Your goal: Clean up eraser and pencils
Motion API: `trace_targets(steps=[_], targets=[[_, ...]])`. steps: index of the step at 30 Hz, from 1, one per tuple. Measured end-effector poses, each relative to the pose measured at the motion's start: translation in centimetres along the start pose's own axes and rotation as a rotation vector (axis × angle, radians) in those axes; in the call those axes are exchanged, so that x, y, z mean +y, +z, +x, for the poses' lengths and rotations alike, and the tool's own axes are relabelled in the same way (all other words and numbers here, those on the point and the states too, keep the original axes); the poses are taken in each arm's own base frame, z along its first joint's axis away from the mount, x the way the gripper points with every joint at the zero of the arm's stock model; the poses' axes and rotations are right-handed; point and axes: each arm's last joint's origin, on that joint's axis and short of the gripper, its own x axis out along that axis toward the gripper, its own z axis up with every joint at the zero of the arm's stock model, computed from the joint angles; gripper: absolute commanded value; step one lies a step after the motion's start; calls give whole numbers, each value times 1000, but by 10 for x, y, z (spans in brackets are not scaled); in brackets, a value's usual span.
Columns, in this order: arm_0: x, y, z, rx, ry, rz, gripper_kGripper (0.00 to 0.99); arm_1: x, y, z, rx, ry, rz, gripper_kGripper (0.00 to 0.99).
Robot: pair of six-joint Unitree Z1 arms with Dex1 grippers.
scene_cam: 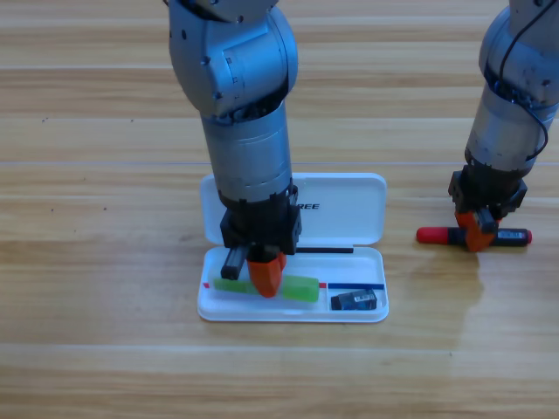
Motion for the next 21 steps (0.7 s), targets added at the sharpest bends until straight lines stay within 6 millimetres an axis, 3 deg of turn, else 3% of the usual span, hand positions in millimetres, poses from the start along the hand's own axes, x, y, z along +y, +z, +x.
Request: trace_targets(steps=[2, 11, 12, 15, 16, 17, 21], targets=[[0, 0, 0, 0, 0, 0, 0, 0, 0, 0, -1, -1, -6, 11], [0, 0, 0, 0, 0, 0, 0, -3, 1, 0, -2, -5, -8, 0], [0, 0, 0, 0, 0, 0, 38, -3, 1, 0, -3, -6, -8, 0], [0, 0, 0, 1, 1, 0, 778, -3, 1, 0, -3, -7, -8, 0], [0, 0, 0, 1, 1, 0, 917, -3, 1, 0, -3, -7, -8, 0], [0, 0, 0, 2, 1, 0, 976, -3, 1, 0, -3, -7, -8, 0], [0, 0, 0, 3, 0, -4, 989, -3, 1, 0, -3, -8, -7, 0]])
